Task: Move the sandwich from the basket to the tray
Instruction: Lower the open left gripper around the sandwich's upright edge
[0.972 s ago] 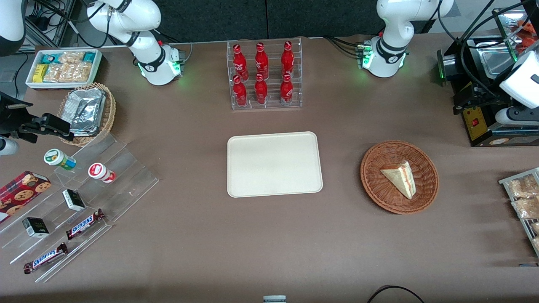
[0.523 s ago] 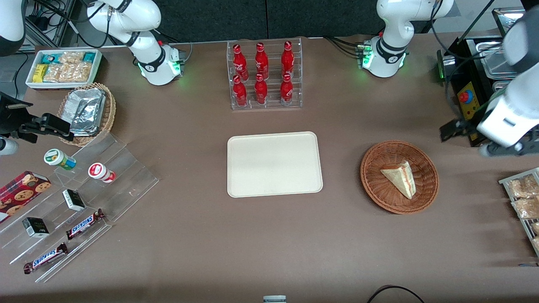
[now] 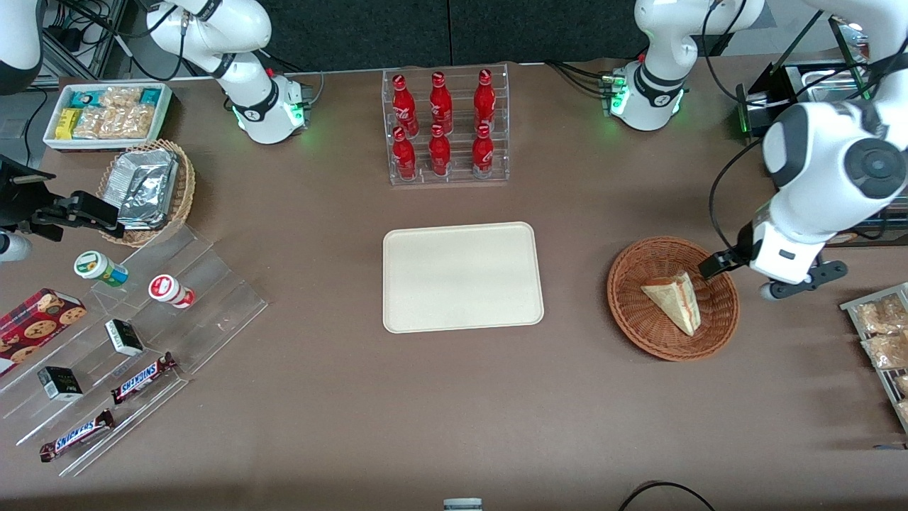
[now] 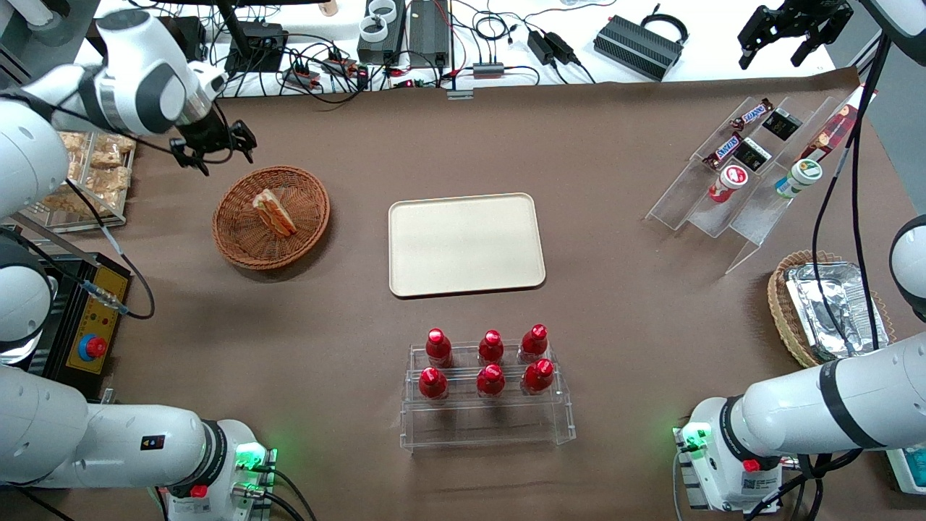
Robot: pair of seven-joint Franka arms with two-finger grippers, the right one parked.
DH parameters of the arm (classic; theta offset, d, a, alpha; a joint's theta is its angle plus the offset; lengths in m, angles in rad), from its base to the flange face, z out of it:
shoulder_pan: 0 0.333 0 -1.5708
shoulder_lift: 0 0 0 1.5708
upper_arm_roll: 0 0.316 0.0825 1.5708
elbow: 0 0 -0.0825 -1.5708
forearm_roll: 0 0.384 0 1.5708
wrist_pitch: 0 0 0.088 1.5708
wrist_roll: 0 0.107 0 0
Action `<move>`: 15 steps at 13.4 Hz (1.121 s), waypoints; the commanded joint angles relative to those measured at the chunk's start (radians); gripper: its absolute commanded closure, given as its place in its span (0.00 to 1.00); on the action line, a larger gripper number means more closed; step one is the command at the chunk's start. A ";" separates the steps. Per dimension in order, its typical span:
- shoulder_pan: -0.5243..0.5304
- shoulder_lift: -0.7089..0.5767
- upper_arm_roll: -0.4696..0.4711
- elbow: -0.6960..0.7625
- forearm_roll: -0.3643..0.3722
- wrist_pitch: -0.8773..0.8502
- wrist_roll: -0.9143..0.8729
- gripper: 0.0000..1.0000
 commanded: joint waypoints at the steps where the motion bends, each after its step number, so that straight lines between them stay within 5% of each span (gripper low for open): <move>1: -0.012 -0.031 -0.002 -0.153 -0.004 0.184 -0.119 0.00; 10: -0.026 0.078 -0.007 -0.291 -0.003 0.532 -0.230 0.00; 15: -0.047 0.135 -0.007 -0.285 -0.003 0.583 -0.251 0.00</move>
